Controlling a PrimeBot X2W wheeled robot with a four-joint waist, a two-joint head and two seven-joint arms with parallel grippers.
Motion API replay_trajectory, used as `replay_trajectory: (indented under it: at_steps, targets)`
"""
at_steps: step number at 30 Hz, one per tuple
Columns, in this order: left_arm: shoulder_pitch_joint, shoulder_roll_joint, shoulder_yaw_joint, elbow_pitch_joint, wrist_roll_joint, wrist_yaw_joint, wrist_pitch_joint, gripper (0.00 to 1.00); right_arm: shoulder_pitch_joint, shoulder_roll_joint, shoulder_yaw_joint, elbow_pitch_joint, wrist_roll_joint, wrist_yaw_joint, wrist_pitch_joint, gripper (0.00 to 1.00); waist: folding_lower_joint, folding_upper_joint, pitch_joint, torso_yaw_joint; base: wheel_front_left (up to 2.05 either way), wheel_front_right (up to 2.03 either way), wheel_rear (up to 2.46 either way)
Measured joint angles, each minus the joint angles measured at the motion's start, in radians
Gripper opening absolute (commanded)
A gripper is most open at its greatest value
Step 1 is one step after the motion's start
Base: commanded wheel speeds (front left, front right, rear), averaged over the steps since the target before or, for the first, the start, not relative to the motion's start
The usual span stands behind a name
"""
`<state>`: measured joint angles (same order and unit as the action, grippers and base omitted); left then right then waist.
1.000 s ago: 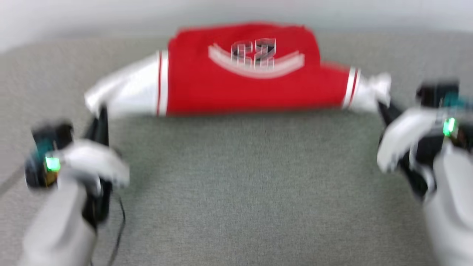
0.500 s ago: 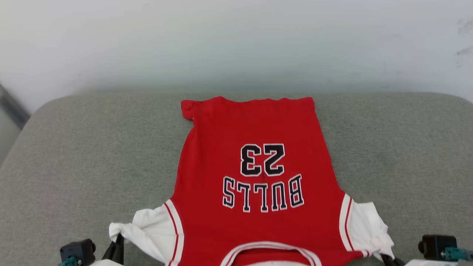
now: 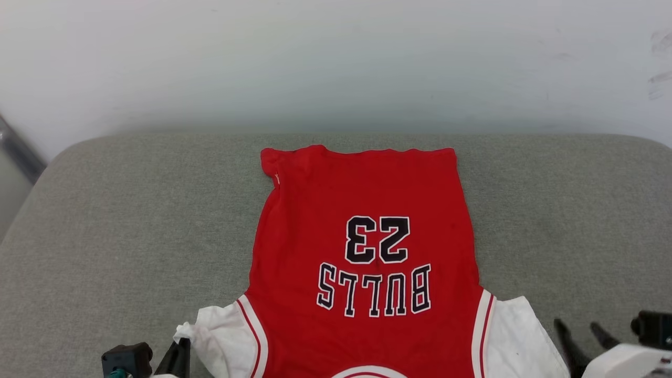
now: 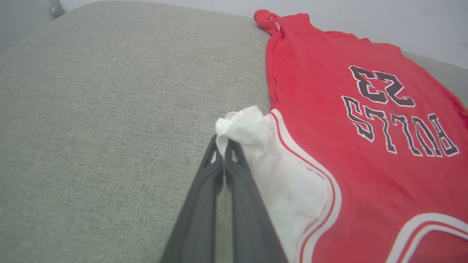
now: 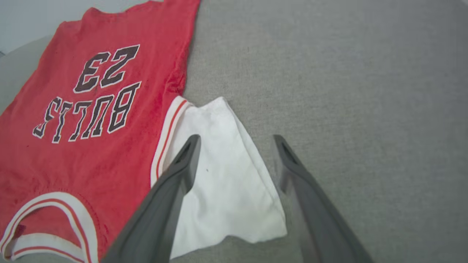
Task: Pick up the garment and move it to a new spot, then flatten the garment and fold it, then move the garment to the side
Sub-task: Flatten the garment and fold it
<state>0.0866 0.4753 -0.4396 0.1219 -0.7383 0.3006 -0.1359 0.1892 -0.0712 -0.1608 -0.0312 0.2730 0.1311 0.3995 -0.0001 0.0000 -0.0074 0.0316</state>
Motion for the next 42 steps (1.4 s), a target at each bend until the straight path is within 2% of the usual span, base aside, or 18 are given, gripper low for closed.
replay_trajectory:
  at_steps: [4, 10, 11, 17, 26, 27, 34, 40, 41, 42]
  targets:
    - [-0.017, 0.001, -0.003, -0.046, 0.015, 0.01, -0.003, 0.0, -0.133, -0.012, -0.045, 0.005, 0.001, 0.0, -0.025, 1.0, 0.0001, 0.0, 0.019, 0.003, 0.0, 0.0, 0.0]
    - [-0.096, -0.002, -0.011, -0.122, 0.046, 0.013, -0.013, 0.0, -0.436, -0.05, -0.076, 0.15, 0.021, 0.0, 0.002, 1.0, 0.0003, 0.0, 0.102, 0.02, 0.0, 0.0, 0.0]
    - [-0.132, -0.009, -0.012, -0.14, 0.055, 0.004, -0.022, 0.0, -0.546, -0.064, -0.079, 0.215, 0.032, 0.0, 0.038, 1.0, 0.0003, 0.0, 0.141, 0.032, 0.0, 0.0, 0.0]
    - [-0.231, -0.031, -0.022, -0.192, 0.083, -0.02, -0.051, 0.0, -0.855, -0.112, -0.074, 0.388, -0.02, 0.0, 0.2, 1.0, 0.0004, 0.0, 0.269, 0.073, 0.0, 0.0, 0.0]
    - [-0.318, -0.055, -0.041, -0.256, 0.107, -0.064, -0.08, 0.0, -1.173, -0.118, -0.108, 0.551, -0.136, 0.0, 0.426, 1.0, 0.0004, 0.0, 0.436, 0.159, 0.0, 0.0, 0.0]
    - [-0.34, -0.066, -0.045, -0.273, 0.109, -0.081, -0.086, 0.0, -1.24, -0.117, -0.117, 0.575, -0.177, 0.0, 0.465, 1.0, 0.0004, 0.0, 0.488, 0.187, 0.0, 0.0, 0.0]
    - [-0.39, -0.064, -0.04, -0.302, 0.114, -0.108, -0.096, 0.0, -1.328, -0.102, -0.125, 0.625, -0.267, 0.0, 0.502, 1.0, 0.0004, 0.0, 0.598, 0.237, 0.0, 0.0, 0.0]
    - [-0.402, -0.07, -0.04, -0.285, 0.114, -0.116, -0.101, 0.0, -1.351, -0.104, -0.163, 0.658, -0.306, 0.0, 0.535, 1.0, 0.0003, 0.0, 0.628, 0.26, 0.0, 0.0, 0.0]
    - [-0.402, -0.073, -0.042, -0.282, 0.114, -0.116, -0.101, 0.0, -1.352, -0.103, -0.168, 0.662, -0.31, 0.001, 0.537, 0.58, 0.0003, 0.0, 0.626, 0.261, 0.0, 0.0, 0.0]
    - [-0.402, -0.074, -0.043, -0.279, 0.114, -0.116, -0.102, 0.0, -1.351, -0.104, -0.165, 0.663, -0.314, 0.001, 0.538, 0.22, 0.0003, 0.0, 0.623, 0.261, 0.0, 0.0, 0.0]
